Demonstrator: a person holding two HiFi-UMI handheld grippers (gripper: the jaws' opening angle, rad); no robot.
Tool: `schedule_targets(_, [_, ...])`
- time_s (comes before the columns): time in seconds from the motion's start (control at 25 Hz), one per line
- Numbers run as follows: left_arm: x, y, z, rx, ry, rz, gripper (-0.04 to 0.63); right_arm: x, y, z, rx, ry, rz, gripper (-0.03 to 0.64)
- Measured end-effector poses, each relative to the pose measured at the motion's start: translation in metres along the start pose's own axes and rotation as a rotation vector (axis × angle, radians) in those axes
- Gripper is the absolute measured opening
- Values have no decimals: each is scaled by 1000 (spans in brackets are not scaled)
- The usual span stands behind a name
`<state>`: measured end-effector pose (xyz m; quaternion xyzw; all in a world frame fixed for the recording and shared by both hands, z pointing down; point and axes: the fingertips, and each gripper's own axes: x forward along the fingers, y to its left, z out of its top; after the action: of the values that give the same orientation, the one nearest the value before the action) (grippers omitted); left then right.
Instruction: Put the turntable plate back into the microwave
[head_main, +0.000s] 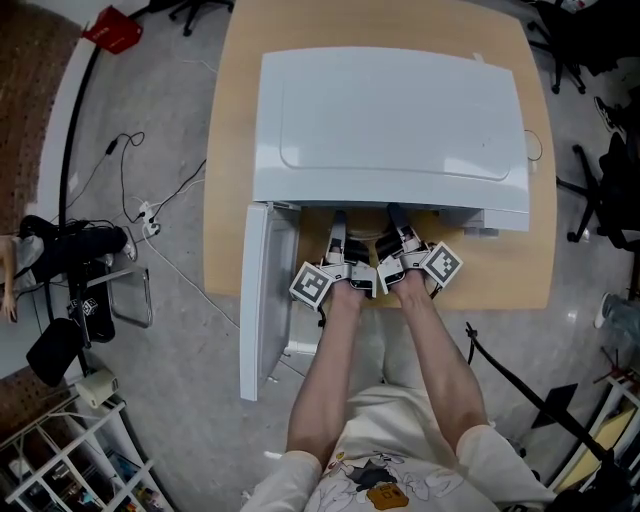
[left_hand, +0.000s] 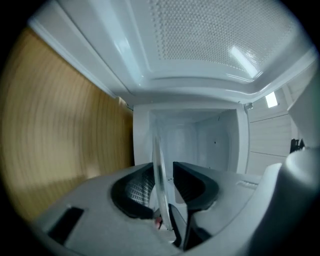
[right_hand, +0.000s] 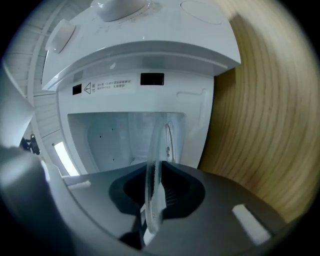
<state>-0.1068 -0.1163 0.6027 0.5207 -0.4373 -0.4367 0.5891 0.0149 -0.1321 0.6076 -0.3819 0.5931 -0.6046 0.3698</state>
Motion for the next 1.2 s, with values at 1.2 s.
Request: schedule_targets(1.2, [21, 6, 0, 41, 120, 54, 40, -4, -1, -34, -32, 267, -104, 54])
